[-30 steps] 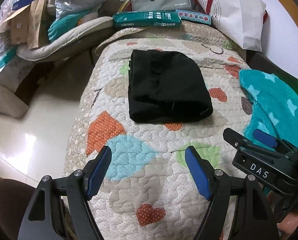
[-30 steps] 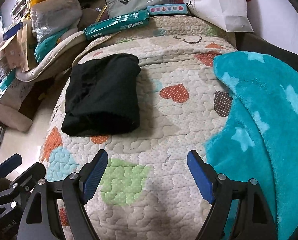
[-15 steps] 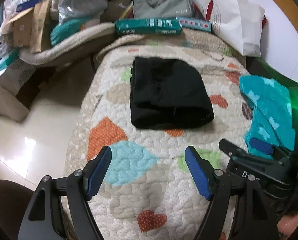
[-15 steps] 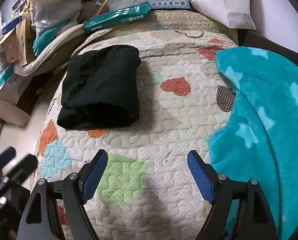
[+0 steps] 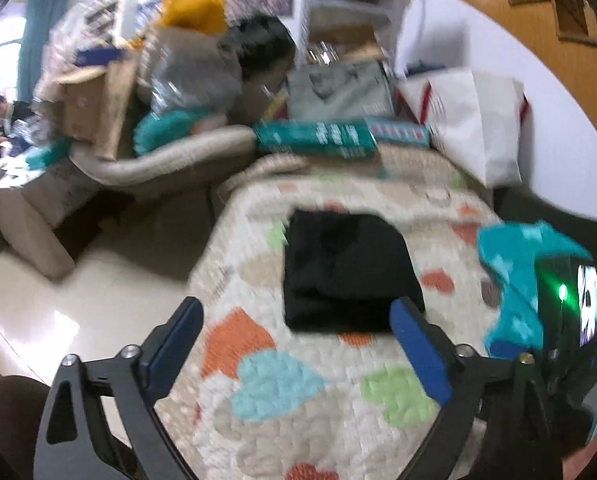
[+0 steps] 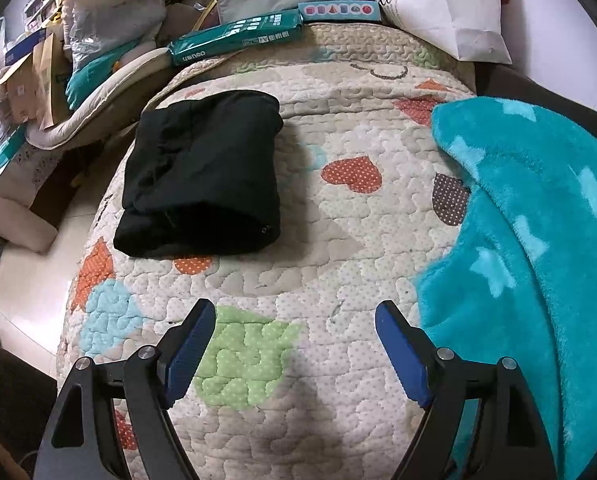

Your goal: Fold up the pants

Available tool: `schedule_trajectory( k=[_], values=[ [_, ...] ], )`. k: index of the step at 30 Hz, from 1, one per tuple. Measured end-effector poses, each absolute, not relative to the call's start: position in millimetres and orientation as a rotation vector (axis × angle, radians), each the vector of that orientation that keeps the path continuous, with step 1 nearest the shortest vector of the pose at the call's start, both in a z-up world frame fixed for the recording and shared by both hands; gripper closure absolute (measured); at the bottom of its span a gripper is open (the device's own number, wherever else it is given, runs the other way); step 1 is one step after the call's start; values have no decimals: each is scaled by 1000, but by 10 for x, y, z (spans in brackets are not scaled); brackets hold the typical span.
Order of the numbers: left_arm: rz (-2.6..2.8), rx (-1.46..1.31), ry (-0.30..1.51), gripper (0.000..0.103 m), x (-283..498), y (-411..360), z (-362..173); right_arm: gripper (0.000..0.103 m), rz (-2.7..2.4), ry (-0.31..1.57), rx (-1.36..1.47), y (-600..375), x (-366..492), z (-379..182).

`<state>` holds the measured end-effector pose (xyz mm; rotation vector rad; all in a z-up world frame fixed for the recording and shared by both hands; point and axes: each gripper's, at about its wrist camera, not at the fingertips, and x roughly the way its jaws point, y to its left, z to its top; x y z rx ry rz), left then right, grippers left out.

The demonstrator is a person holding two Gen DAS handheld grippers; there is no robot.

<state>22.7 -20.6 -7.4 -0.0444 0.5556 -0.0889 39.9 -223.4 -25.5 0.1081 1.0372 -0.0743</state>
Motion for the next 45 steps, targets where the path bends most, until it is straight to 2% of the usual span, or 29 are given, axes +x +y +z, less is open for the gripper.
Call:
schedule_trajectory(
  k=[3, 12, 20, 45],
  values=[
    [-90, -77, 504, 0, 201, -130, 29, 17, -67, 1026, 87, -2187, 388, -240],
    [-69, -32, 504, 0, 256, -121, 99, 16, -43, 1023, 56, -2040, 361, -249],
    [-144, -30, 723, 0, 442, -159, -236, 16, -35, 1027, 50, -1983, 336, -270],
    [-205, -21, 909, 0, 523, -259, -602, 15, -31, 1062, 30, -1928, 347, -369]
  ],
)
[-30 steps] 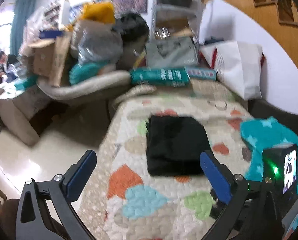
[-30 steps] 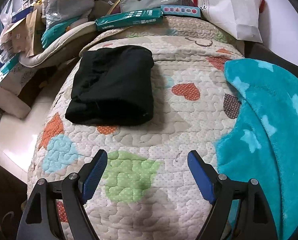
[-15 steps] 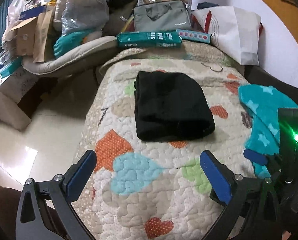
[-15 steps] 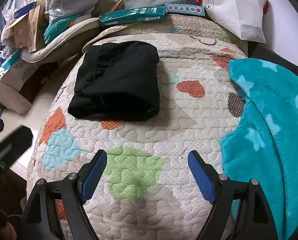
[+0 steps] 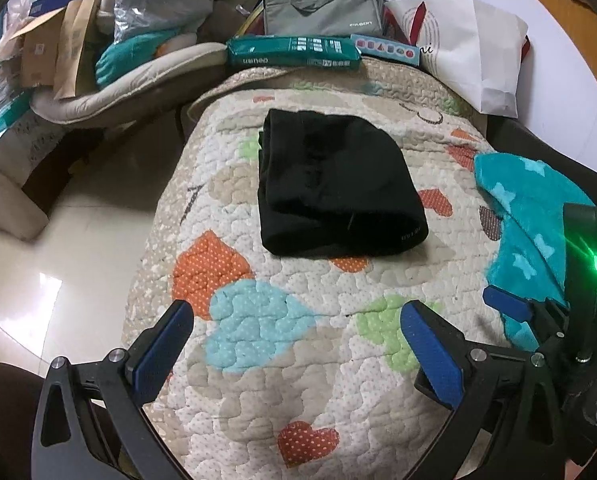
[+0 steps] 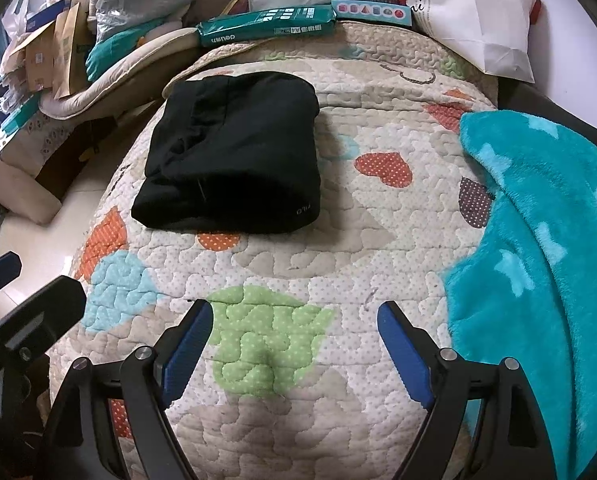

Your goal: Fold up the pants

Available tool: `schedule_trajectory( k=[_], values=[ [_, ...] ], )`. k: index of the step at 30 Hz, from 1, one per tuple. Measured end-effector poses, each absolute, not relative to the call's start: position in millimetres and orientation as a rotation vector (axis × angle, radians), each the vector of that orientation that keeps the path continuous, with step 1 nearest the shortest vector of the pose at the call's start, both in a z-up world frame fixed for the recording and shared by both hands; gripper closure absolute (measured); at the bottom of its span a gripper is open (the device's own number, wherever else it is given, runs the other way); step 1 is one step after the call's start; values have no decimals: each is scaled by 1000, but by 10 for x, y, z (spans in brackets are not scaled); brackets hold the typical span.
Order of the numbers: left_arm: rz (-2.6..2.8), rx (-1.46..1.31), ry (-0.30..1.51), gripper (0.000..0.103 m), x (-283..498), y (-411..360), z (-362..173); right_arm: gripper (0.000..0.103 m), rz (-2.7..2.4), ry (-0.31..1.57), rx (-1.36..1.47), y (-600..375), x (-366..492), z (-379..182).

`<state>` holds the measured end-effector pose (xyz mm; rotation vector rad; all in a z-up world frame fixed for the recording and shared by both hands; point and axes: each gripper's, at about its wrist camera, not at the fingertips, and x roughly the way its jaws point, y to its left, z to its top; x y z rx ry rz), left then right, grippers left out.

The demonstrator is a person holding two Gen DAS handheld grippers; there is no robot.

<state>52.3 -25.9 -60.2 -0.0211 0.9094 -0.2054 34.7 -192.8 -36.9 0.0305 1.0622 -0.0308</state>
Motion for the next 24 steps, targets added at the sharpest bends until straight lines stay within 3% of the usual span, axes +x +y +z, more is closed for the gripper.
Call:
schedule_trajectory(
  k=[24],
  values=[
    [-197, -59, 979, 0, 622, -154, -831, 13, -58, 1107, 16, -1959, 367, -469]
  ],
)
